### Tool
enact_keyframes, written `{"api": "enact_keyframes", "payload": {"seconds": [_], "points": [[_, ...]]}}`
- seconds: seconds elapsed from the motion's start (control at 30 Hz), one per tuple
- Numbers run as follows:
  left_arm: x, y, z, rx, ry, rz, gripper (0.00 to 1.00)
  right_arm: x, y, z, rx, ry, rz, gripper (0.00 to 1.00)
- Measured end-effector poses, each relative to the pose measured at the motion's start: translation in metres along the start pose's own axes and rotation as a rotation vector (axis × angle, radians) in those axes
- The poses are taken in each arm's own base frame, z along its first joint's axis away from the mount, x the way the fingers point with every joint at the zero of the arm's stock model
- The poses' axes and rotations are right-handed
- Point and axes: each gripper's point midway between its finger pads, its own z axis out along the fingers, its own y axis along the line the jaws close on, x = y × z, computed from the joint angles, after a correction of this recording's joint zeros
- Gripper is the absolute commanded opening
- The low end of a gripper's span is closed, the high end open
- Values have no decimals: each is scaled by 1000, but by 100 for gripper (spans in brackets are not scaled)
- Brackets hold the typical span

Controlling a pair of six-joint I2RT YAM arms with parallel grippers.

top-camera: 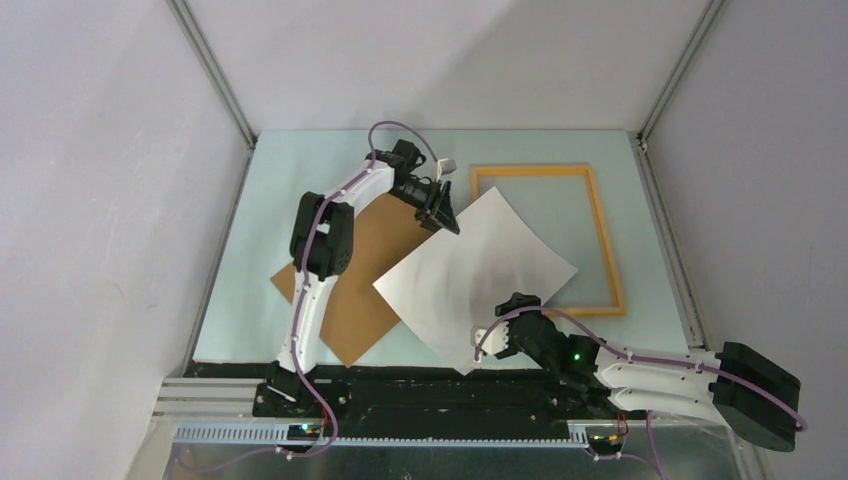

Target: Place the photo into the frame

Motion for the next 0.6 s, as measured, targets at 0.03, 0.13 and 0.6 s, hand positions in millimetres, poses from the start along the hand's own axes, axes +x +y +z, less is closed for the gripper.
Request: {"api": "enact_keyframes", "payload": {"seconds": [0.03,0.13,0.6], "points": [[2,-2,-1,4,2,-3,51,0,0,0,0,0,0,75],[8,-4,-1,10,9,-17,48,0,0,0,0,0,0,75],[24,-4,5,11,40,-39,11,1,-1,0,2,2,2,75]]}}
